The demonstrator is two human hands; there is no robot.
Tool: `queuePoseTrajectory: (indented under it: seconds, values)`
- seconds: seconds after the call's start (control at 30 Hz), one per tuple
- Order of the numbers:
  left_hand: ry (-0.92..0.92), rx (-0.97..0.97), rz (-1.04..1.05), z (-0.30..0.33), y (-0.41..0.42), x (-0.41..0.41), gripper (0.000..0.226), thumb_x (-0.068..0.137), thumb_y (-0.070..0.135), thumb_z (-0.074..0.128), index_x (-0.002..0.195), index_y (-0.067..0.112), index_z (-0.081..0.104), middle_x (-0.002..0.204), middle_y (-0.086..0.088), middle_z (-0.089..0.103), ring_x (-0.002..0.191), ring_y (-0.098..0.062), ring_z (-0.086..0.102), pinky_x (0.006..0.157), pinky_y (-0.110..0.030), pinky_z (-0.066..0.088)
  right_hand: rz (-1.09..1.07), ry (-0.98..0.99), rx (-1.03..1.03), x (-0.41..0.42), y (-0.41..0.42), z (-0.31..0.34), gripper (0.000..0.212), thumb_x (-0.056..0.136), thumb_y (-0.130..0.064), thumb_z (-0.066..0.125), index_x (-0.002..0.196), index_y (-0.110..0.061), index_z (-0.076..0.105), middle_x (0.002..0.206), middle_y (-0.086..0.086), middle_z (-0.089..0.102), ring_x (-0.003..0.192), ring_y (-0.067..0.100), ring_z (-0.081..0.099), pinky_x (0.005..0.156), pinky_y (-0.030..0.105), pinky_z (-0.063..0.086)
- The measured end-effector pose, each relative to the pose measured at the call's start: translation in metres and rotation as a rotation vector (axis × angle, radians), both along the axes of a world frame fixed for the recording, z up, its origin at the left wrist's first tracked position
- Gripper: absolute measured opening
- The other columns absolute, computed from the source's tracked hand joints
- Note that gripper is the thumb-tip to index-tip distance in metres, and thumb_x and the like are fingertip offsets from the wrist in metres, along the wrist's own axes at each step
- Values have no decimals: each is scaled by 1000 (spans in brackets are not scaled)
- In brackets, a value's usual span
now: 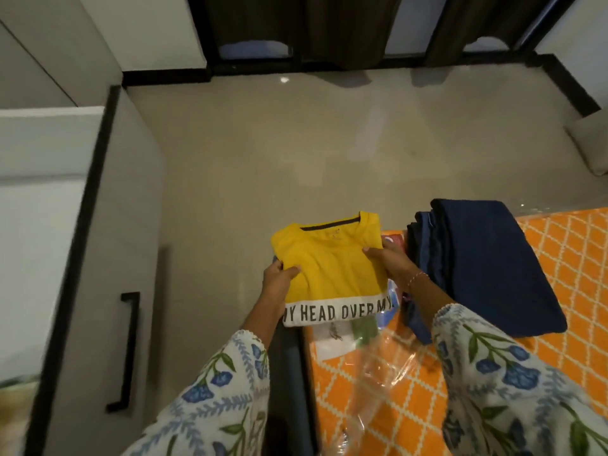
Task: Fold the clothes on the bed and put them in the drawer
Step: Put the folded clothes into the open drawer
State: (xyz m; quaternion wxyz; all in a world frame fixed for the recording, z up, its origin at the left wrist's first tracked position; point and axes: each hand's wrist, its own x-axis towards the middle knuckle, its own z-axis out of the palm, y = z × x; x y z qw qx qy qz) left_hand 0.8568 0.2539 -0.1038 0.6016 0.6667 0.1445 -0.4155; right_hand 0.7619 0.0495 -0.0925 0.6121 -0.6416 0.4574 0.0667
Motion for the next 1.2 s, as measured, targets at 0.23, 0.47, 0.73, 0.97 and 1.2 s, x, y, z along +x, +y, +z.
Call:
queuePoseTrajectory:
  seconds: [0.23, 0.47, 0.73, 0.97, 1.2]
  values:
    - [-192, -14, 185, 107, 84, 70, 37, 92, 16, 59, 128, 14, 53, 129, -12, 57, 115, -34, 55, 100, -53, 43, 330, -230, -155, 107, 69, 115, 44, 99, -22, 46, 142, -16, 37, 142, 10, 46, 124, 31, 48, 99, 40, 40]
    - [-330, -66, 500, 179, 220, 112, 27, 95, 7, 51, 120, 14, 56, 116, -8, 60, 99, -24, 57, 88, -37, 47, 612, -352, -177, 221, 198, 195, 42, 99, -23, 47, 140, -16, 41, 138, 9, 50, 120, 29, 50, 105, 46, 39]
    - [-370, -30, 921, 163, 426, 122, 30, 97, 6, 48, 124, 18, 53, 117, -5, 59, 101, -25, 59, 91, -39, 48, 933, -233, 100, 322, 432, 183, 28, 95, -15, 51, 121, -25, 46, 112, 11, 59, 85, 26, 60, 78, 39, 51]
    - [-306, 90, 1258, 51, 570, 118, 31, 97, 5, 47, 127, 12, 53, 130, -14, 57, 115, -35, 56, 101, -54, 43, 1280, -195, 97, 381, 620, 71, 42, 92, -6, 52, 133, -15, 48, 127, 17, 56, 98, 30, 57, 80, 37, 48]
    - [35, 556, 1315, -42, 631, 102, 37, 98, 5, 41, 135, 2, 41, 139, -20, 44, 123, -37, 46, 101, -43, 40, 1465, -206, -235, 384, 705, -44, 38, 95, -12, 52, 132, -8, 48, 134, 17, 53, 120, 37, 50, 98, 41, 40]
